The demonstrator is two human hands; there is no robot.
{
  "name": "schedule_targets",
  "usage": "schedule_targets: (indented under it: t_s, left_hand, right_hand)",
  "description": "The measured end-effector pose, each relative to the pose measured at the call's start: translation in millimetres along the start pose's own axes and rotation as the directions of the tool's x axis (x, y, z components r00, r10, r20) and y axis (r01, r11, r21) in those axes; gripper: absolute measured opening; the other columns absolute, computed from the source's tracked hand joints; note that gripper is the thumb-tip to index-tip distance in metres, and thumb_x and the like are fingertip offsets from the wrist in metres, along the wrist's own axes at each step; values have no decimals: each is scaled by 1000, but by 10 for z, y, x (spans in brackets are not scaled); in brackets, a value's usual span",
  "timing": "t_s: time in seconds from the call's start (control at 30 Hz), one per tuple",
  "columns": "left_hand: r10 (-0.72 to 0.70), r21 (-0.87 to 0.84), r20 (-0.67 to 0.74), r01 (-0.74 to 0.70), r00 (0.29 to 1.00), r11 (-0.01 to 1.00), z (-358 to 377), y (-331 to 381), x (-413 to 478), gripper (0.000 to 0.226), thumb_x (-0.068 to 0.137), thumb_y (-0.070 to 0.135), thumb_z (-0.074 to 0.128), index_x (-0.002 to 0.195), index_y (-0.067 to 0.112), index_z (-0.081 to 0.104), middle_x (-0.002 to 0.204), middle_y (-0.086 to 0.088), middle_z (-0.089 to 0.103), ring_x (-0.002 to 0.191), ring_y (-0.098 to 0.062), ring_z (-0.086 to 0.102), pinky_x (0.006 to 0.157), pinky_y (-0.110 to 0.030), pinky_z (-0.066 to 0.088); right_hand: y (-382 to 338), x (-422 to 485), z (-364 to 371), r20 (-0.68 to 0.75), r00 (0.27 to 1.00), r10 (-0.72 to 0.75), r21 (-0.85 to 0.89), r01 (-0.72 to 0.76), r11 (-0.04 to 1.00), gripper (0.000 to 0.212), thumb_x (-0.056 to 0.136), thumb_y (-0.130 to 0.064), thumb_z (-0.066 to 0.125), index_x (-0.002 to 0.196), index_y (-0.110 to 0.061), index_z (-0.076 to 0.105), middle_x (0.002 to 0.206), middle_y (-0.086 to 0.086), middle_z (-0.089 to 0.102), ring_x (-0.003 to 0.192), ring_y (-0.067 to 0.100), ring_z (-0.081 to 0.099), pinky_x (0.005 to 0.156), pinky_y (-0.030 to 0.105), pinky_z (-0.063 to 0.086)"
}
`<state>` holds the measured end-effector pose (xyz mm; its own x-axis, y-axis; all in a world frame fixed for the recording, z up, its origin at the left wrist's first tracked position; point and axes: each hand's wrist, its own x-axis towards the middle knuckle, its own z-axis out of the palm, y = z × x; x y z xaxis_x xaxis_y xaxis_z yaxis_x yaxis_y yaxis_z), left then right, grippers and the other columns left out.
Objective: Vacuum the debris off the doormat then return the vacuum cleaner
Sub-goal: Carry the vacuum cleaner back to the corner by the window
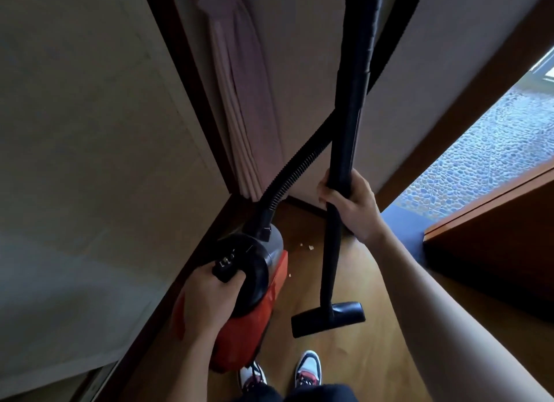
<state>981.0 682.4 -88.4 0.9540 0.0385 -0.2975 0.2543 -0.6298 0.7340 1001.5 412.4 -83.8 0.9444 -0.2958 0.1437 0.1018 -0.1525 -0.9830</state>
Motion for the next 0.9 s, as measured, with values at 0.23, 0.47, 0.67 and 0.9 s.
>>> schedule_targets:
  t_s: [0.23,0.47,0.67,0.9]
  left_hand:
    - [-8,-30,53,10,999,999,862,-1005,601,22,84,15,70,62,14,67,61,0,67,61,-7,63,48,-22,44]
    - [-26,-58,85,31,996,998,1835,-2042,1250,20,83,16,71,65,8,69,60,-6,68,53,-17,65,57,-42,56]
    - [35,-82,147,-23,988,996,2638,-2748,1750,31,83,14,69,53,9,58,48,-3,59,45,-18,58,49,-34,46]
    - [8,-81,179,6,984,997,3465,-3041,2115,20,80,20,69,66,6,64,50,-5,60,45,-24,60,46,-37,51]
  right_hand:
    - [1270,273,254,-60,996,-68,-123,60,991,32,91,14,64,86,-16,53,66,-9,62,57,4,58,60,19,50]
    - [2484,512,408,-185,965,-186,-202,148,968,26,92,-5,70,86,-24,53,71,-1,58,65,13,56,64,29,48]
    - [3294,610,489,-282,926,-250,-184,203,962,21,92,-8,69,87,-15,49,72,9,57,61,7,55,62,20,48]
    - [3756,809,408,-355,900,-251,-92,234,968,19,94,-9,68,91,-9,49,74,15,56,59,14,55,57,28,49]
